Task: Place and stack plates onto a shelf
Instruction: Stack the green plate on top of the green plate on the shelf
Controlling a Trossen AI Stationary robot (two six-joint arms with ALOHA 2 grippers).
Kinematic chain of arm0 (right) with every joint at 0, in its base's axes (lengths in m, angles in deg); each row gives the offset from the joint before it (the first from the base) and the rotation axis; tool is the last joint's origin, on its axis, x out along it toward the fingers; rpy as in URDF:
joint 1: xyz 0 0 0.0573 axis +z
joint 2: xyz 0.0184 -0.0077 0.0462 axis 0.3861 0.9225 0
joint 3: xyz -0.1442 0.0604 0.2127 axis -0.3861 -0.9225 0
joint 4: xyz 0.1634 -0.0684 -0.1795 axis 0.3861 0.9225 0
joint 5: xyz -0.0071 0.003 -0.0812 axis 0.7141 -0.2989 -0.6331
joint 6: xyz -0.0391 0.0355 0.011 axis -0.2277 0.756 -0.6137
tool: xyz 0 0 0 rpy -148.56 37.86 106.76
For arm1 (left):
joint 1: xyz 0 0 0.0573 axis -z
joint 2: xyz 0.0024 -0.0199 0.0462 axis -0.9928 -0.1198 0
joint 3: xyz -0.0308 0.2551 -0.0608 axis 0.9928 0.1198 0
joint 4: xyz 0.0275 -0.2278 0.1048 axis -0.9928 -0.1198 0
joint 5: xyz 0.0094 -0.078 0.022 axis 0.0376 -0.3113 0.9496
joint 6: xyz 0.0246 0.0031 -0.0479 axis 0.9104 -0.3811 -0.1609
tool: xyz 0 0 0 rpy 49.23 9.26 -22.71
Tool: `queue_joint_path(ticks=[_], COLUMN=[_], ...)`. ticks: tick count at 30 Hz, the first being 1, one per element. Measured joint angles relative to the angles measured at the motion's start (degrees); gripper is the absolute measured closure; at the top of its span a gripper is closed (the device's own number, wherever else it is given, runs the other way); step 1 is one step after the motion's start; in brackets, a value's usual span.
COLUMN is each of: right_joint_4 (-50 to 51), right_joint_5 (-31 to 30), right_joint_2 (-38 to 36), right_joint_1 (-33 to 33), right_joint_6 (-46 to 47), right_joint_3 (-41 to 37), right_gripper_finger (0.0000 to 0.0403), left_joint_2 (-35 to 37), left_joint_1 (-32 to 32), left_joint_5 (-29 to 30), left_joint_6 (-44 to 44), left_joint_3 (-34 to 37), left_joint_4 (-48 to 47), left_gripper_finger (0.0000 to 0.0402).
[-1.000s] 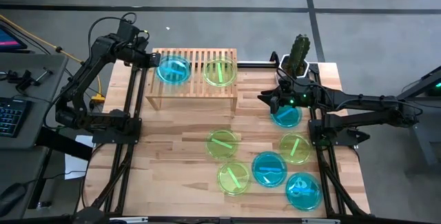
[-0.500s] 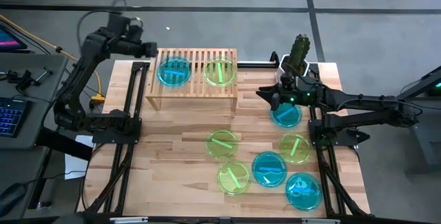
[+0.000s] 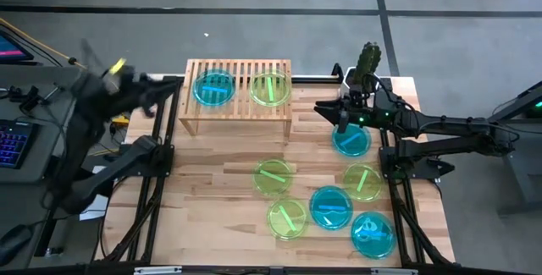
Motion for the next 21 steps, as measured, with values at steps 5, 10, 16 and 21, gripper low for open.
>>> queue_joint_path(ticks=[5,10,16,21], right_joint_4=[-0.4,-0.8,-0.8,-0.8], right_joint_5=[0.0,-0.1,-0.1,-0.1], right_joint_2=[0.0,0.0,0.0,0.0], right_joint_1=[0.0,0.0,0.0,0.0], right_joint_6=[0.5,0.5,0.5,0.5], right_joint_3=[0.0,0.0,0.0,0.0], right_gripper_finger=[0.024,0.024,0.024,0.024], left_joint_2=[10.0,4.9,-9.3,-18.8], left_joint_1=[2.0,3.1,8.2,17.6], left_joint_5=[3.6,3.3,1.3,4.0], left_joint_6=[-13.0,-12.6,-5.3,-0.3], left_joint_3=[12.6,14.8,7.2,2.9], left_joint_4=[16.8,23.4,27.4,27.9], left_gripper_finger=[0.0281,0.0281,0.0281,0.0281])
